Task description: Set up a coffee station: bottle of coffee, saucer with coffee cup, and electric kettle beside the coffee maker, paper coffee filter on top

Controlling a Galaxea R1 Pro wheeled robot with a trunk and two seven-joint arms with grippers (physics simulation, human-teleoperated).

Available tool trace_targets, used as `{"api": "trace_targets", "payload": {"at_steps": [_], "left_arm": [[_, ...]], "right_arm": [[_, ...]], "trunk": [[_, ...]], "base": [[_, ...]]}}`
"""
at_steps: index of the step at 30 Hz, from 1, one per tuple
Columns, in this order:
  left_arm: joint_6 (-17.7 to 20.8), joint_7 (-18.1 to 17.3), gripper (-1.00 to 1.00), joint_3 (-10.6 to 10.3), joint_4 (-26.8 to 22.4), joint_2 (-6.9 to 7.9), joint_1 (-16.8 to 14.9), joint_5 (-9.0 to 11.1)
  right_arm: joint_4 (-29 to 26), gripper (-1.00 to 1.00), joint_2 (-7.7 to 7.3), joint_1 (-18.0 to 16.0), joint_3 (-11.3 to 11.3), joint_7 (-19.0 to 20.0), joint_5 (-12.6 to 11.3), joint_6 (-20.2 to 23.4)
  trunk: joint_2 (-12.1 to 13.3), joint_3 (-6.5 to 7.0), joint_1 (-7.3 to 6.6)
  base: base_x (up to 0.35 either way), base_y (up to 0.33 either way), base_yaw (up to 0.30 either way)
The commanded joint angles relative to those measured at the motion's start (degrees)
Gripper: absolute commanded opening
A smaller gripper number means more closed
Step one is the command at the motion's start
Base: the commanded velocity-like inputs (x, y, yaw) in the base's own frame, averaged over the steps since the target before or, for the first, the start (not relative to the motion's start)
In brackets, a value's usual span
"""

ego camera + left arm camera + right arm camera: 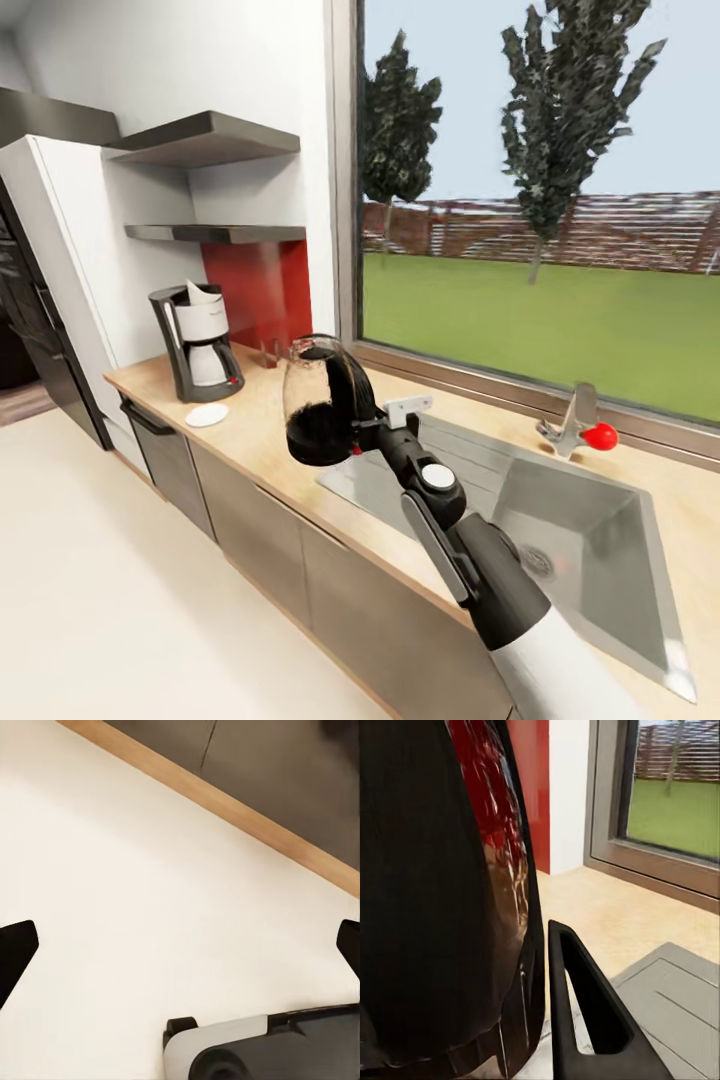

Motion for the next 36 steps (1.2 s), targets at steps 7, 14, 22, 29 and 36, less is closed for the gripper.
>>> {"api": "trace_targets", "payload": {"at_steps": [7,14,22,29,36], "left_arm": [[0.3,-0.5,1.00,0.2,0.0,-0.02,0.0,0.4],[0.3,-0.5,1.00,0.1,0.0,-0.09,0.0,0.3],[0.2,-0.6,1.00,-0.3,0.0,-0.28,0.0,0.2],[0.0,-0.6,1.00,-0.7,0.0,-0.37,0.0,0.1],[-0.2,-0.9,1.00,-0.7,0.0,-0.17,0.0,0.1]], "right_arm": [[0.0,-1.00,0.03,-0.1,0.1,-0.6,-0.5,0.2],[0.0,-1.00,-0.18,-0.1,0.1,-0.3,-0.5,0.2],[0.0,-1.00,-1.24,0.0,0.1,3.1,-0.4,0.2],[0.3,-1.00,-1.50,0.0,0.0,10.0,-0.3,0.2],[0.3,-1.00,-1.55,0.0,0.0,7.5,-0.1,0.2]], "trunk": [[-0.1,-0.09,0.05],[-0.1,-0.09,0.05],[-0.1,-0.09,0.05],[-0.1,-0.09,0.05],[-0.1,-0.09,0.05]], "base": [[0.293,0.203,0.000],[0.287,0.226,0.000],[0.134,0.110,0.000],[0.005,0.004,0.000],[0.000,0.000,0.000]]}}
